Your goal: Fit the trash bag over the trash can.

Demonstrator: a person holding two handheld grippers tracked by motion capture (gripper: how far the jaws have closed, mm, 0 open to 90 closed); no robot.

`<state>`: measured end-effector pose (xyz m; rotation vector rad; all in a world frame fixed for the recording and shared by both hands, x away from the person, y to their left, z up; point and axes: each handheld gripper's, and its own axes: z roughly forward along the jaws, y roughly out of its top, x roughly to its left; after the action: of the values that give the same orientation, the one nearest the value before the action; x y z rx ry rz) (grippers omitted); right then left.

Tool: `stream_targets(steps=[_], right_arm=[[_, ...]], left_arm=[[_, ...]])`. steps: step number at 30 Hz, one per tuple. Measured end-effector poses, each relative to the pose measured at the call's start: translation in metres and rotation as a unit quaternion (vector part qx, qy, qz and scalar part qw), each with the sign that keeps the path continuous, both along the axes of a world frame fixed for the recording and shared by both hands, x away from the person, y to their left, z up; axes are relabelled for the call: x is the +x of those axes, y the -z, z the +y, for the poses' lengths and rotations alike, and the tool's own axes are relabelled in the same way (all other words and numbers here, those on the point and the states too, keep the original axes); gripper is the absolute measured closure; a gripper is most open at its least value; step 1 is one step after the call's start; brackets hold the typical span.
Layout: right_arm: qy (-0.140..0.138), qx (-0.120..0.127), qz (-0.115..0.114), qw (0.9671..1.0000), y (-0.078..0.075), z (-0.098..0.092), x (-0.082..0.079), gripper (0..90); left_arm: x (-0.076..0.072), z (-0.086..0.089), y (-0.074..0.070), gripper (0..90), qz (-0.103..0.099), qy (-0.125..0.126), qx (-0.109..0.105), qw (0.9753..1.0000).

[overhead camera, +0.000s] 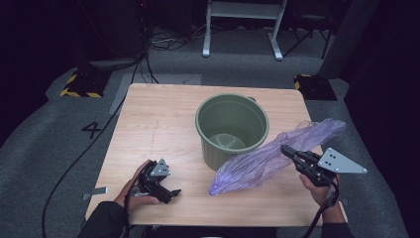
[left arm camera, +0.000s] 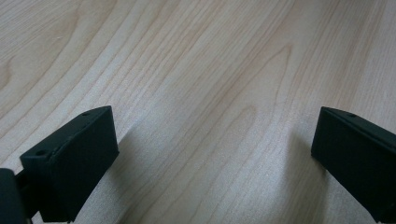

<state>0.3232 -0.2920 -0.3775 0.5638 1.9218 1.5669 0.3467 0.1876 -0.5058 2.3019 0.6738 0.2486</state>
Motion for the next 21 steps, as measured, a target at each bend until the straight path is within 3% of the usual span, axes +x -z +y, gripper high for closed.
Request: stream_targets(steps=[14,21], right_arm=[[-0.009,0.01,-0.036,0.9993,-0.033,0.005,0.002,90.0],[0.009,0.015,-0.042,0.999,-0.048,0.004,0.009,90.0]], left_arm=[[0.0,0.0,0.0,0.1,-0.001,0.0,0.001,1.0],[0.001,0.001,0.0,0.1,-0.001,0.008,0.001,1.0]])
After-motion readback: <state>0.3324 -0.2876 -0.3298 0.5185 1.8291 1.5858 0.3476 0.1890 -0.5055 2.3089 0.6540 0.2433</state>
